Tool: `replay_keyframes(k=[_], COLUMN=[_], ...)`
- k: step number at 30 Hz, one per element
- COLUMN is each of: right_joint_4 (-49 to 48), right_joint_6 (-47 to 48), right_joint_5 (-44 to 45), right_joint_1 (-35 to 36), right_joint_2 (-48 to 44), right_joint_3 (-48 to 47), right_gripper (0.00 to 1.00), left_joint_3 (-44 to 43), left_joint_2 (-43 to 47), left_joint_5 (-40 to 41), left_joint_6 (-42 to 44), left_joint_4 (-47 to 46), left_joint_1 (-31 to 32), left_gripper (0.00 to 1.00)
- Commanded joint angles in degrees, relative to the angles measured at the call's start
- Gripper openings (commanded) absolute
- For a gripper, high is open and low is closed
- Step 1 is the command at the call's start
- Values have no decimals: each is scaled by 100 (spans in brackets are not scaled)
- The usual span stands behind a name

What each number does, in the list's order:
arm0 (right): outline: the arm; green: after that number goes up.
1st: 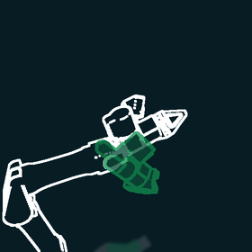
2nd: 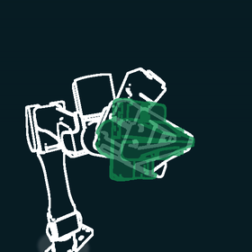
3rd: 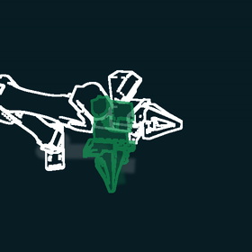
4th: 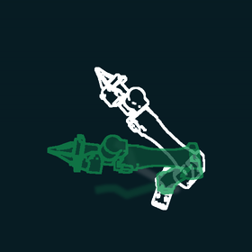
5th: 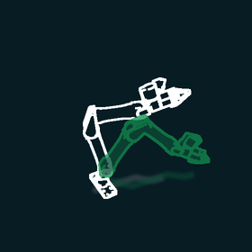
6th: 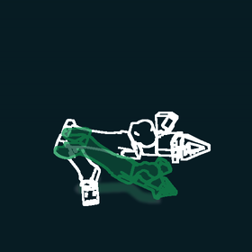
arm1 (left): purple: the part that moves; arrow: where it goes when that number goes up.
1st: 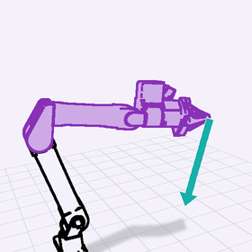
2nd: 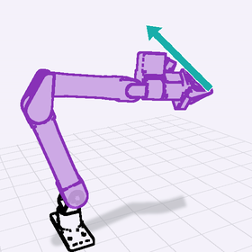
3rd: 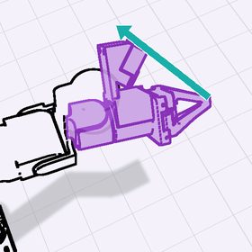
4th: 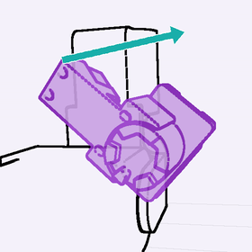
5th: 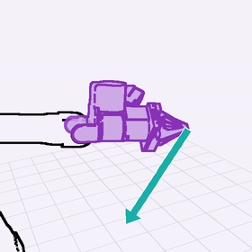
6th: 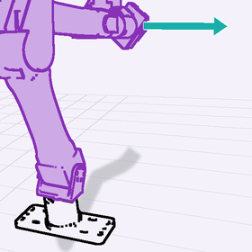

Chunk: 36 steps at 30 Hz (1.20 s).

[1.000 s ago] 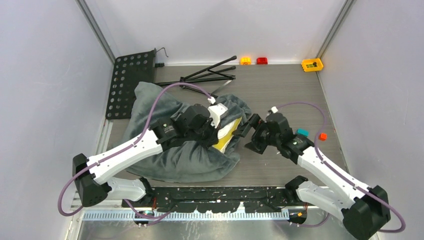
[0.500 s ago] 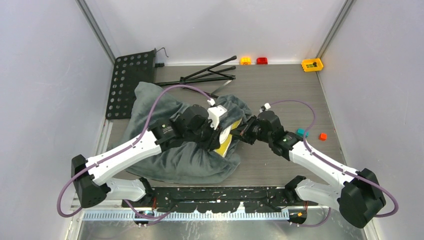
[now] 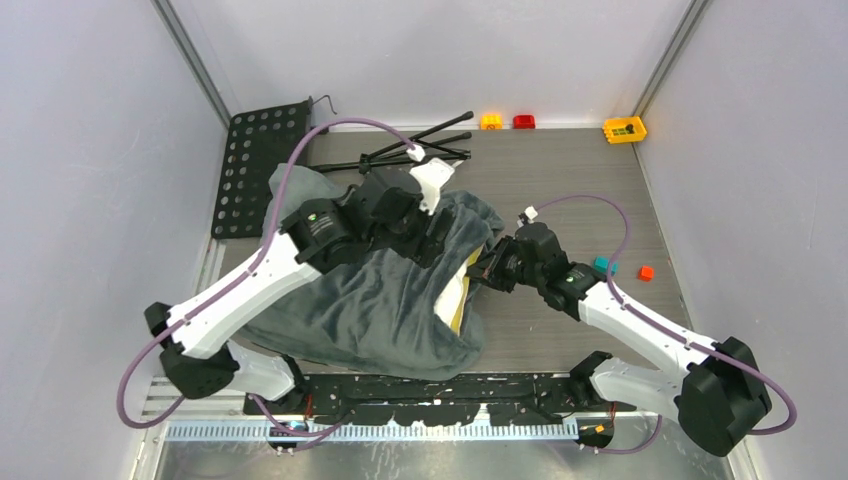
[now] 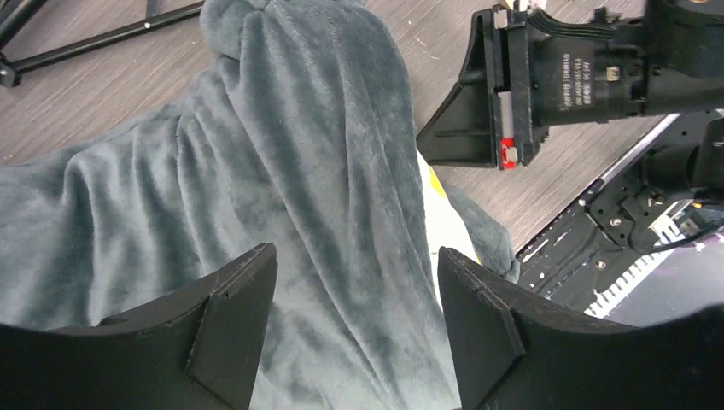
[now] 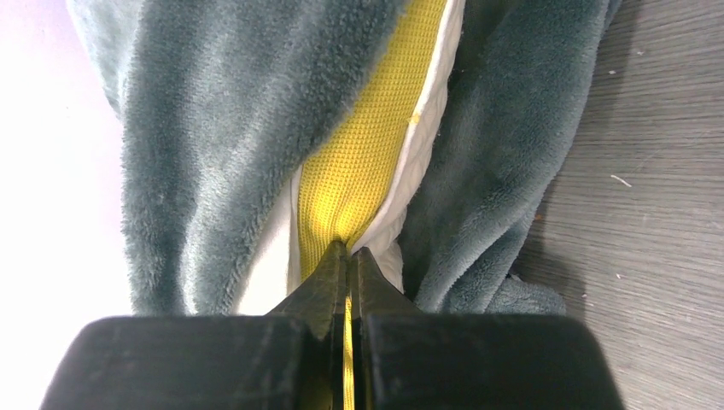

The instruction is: Remove the pillowcase from the pillow

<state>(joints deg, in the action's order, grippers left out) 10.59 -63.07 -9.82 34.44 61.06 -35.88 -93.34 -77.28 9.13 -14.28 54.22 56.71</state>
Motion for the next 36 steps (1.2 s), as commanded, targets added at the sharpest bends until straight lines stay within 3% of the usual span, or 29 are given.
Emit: replay_keyframes(k=[1,5,13,19,30,32,33,34,36], right_joint_4=[-236,-158,-201,-199,-113,-121,-118,-128,-131], right_joint_6=[266,310,305,318,322,316,313,309,312], right_joint_5=[-110,-110,-118,-134,-90,-90,-90,-90,-90], right_joint_1=[67,81,81,84,85,81,84,86,88], right_joint_2=[-280,-354,-340,-306,-334,-329,-324,-325,-324], right_joint_3=[-342,-359,-364,-385,-374,-368,-376,-383,-394], right_gripper=[0,0,0,0,0,0,0,0,0], left_joint_3=[-261,-20,453,1149,1806,1925,1975,2015,2082], left_joint_2=[-551,-807,-1209,-1243,-1187,-1120,-1082,-1050,-937], left_joint_5=[-227,-1316,-2517,-3561,-5043,-5091,-5002,-4854,-4340], left_joint_6=[118,-163,-641,-995,-1384,-1474,-1476,-1420,-1321], left_joint_4=[100,-266,-577,-1333,-2242,-2359,-2361,-2288,-2111], left_joint_1=[-81,-431,-1095,-1444,-1877,-1870,-1872,-1876,-1905], left_gripper=[72,72,61,55,58,50,41,25,8])
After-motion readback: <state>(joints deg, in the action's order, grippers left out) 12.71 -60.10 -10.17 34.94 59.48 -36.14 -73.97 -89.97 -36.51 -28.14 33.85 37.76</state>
